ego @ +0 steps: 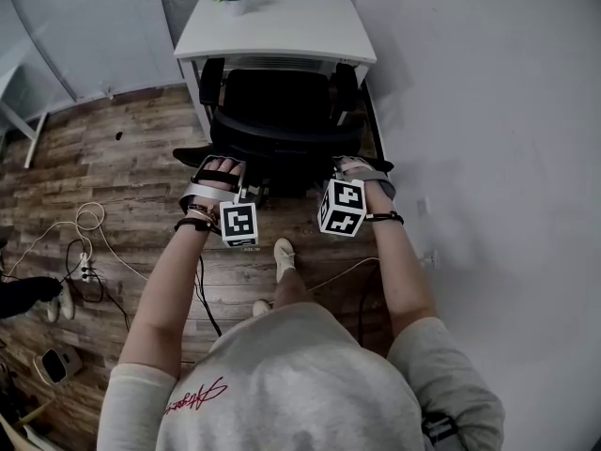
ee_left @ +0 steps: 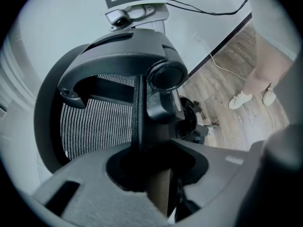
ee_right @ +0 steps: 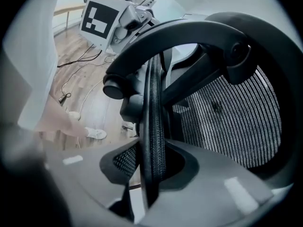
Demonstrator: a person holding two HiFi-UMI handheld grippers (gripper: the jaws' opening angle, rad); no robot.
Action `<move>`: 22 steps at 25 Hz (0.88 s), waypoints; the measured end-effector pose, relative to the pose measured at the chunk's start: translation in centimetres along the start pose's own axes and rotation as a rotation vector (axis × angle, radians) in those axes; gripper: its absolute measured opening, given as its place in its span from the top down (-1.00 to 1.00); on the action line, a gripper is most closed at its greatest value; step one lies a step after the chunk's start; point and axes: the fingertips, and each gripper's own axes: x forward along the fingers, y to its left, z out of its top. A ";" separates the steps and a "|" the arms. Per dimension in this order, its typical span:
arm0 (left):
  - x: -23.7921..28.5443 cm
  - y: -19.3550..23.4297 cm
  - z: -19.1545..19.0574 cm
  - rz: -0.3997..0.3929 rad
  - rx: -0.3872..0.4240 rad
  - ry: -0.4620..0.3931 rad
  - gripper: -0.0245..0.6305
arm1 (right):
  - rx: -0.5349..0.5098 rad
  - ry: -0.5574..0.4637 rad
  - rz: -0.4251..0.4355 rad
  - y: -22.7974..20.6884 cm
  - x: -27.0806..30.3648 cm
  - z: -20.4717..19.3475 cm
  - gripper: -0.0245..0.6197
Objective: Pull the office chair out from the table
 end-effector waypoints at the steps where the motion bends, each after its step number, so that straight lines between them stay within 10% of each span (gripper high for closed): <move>1: -0.2 -0.1 0.0 -0.001 0.000 -0.002 0.57 | 0.002 0.001 0.001 0.2 -0.1 0.1 0.63; 22: -3.0 -2.1 1.3 0.022 0.005 -0.021 0.57 | 0.007 0.005 -0.016 3.5 -2.0 0.3 0.63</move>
